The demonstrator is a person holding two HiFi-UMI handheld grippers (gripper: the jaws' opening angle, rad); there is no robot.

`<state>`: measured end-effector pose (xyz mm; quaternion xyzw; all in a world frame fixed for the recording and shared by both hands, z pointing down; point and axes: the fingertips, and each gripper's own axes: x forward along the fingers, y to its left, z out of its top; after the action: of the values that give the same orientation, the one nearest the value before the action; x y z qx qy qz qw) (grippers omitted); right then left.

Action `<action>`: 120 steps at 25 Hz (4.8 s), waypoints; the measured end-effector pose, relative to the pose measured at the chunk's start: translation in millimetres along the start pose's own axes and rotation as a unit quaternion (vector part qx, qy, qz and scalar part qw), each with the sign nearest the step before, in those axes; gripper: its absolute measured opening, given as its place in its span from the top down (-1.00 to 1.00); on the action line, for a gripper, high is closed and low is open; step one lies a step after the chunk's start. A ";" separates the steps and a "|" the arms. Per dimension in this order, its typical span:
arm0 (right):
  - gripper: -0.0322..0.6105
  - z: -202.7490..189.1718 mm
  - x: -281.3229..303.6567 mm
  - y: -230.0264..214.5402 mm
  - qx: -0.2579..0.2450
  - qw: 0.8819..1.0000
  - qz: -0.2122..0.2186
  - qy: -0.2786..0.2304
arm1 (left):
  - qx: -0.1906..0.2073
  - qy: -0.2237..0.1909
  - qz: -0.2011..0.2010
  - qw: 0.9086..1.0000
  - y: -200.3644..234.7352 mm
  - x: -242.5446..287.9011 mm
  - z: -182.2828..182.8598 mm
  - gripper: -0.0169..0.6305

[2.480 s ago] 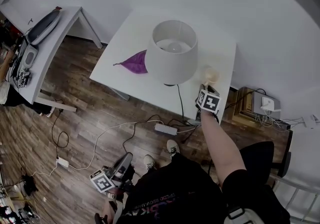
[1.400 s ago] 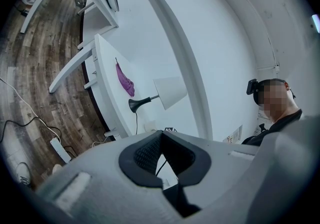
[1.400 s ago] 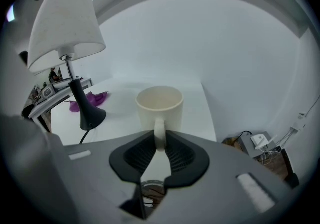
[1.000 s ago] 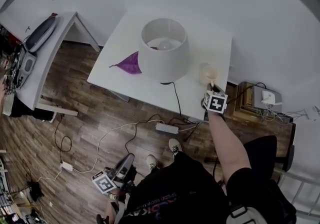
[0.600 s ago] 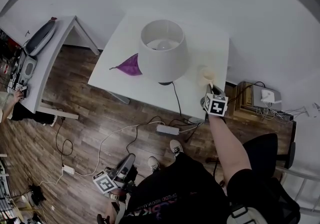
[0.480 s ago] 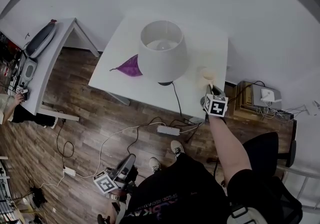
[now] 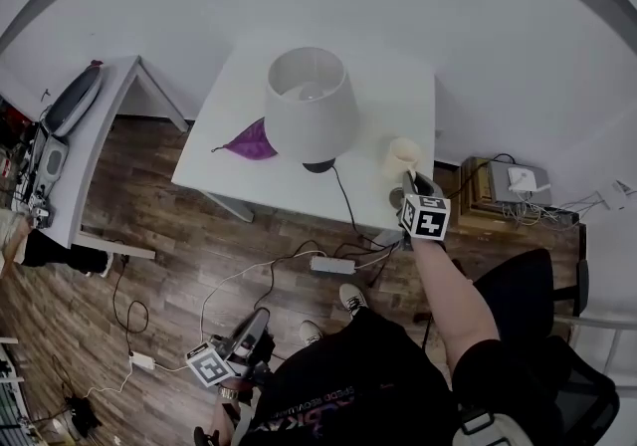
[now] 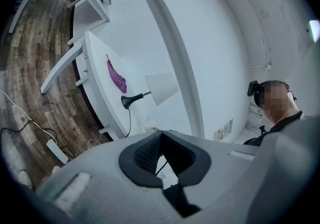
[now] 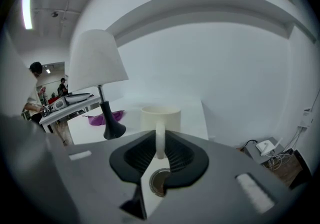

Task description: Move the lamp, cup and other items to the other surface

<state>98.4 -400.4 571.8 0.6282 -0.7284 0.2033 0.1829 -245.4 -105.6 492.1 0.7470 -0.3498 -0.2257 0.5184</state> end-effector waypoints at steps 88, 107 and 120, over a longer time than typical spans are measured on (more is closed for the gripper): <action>0.73 -406.9 -378.9 -502.7 0.266 0.911 -0.301 0.096 | -0.009 0.398 0.030 0.917 -96.9 141.3 -376.7 0.97; 0.72 -448.4 -344.6 -491.6 0.254 0.916 -0.287 0.118 | -0.034 0.408 0.057 0.910 -74.8 138.9 -395.7 0.97; 0.69 -475.4 -345.6 -470.6 0.264 0.919 -0.247 0.157 | -0.035 0.400 0.059 0.914 -77.6 130.4 -402.0 0.97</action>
<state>619.1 80.0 827.0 0.7737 -0.4314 0.4329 0.1669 143.5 60.5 568.1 0.7345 -0.1481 0.1110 0.6529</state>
